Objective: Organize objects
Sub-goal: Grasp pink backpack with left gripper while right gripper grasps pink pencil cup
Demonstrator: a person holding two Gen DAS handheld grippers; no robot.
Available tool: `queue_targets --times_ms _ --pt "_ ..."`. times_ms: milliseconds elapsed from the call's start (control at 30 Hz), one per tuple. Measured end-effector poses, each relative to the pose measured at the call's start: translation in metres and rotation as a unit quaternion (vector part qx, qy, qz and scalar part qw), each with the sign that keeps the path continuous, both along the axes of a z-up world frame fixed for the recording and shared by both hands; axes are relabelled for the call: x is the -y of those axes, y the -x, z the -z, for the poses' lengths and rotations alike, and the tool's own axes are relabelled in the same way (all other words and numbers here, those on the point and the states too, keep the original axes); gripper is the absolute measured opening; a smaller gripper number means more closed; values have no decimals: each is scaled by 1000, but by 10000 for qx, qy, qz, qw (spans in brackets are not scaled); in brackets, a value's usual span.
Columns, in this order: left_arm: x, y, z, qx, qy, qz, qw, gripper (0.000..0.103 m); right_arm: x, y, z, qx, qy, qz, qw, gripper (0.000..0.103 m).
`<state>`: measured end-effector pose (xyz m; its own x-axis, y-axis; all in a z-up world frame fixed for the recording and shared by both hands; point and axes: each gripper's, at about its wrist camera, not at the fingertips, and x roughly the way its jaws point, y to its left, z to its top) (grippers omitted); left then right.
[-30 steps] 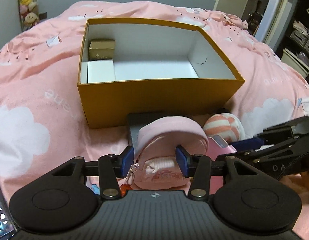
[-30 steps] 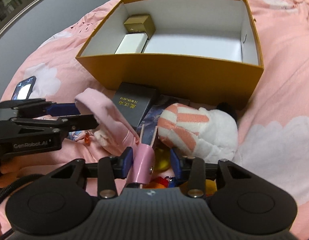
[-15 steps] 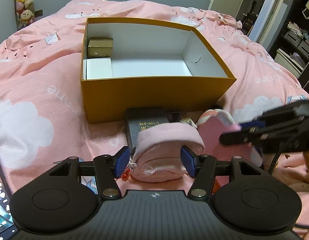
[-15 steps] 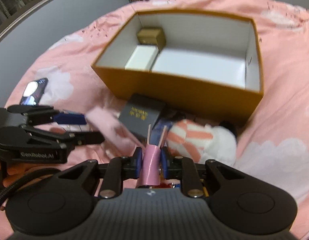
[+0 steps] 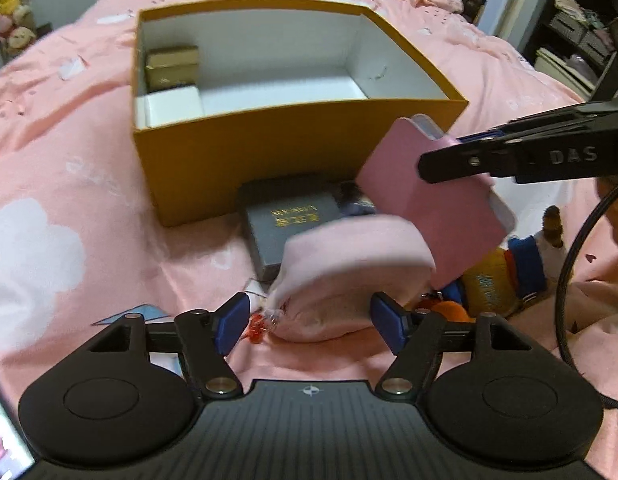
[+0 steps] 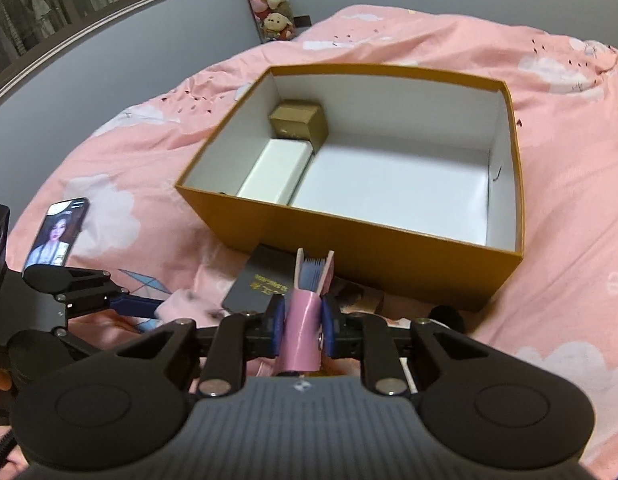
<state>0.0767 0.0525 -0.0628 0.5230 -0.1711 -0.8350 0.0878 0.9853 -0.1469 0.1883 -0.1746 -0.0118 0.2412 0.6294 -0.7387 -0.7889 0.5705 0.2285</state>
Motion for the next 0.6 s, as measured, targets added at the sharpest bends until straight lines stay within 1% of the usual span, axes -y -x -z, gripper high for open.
queue_targets --times_ms 67,167,267,467,600 --pt "1 -3 3 -16 72 48 10000 84 -2 -3 6 -49 11 41 10000 21" --pt "2 -8 3 106 169 62 9998 84 -2 -9 14 -248 -25 71 9997 21" --pt "2 -12 0 259 288 -3 9992 77 -4 -10 20 -342 -37 50 9994 21" --pt "4 -11 -5 240 209 157 9994 75 -1 -14 20 -413 -131 72 9990 21" --pt "4 -4 -12 224 73 351 9991 77 -2 -13 21 -401 -124 49 9991 21"
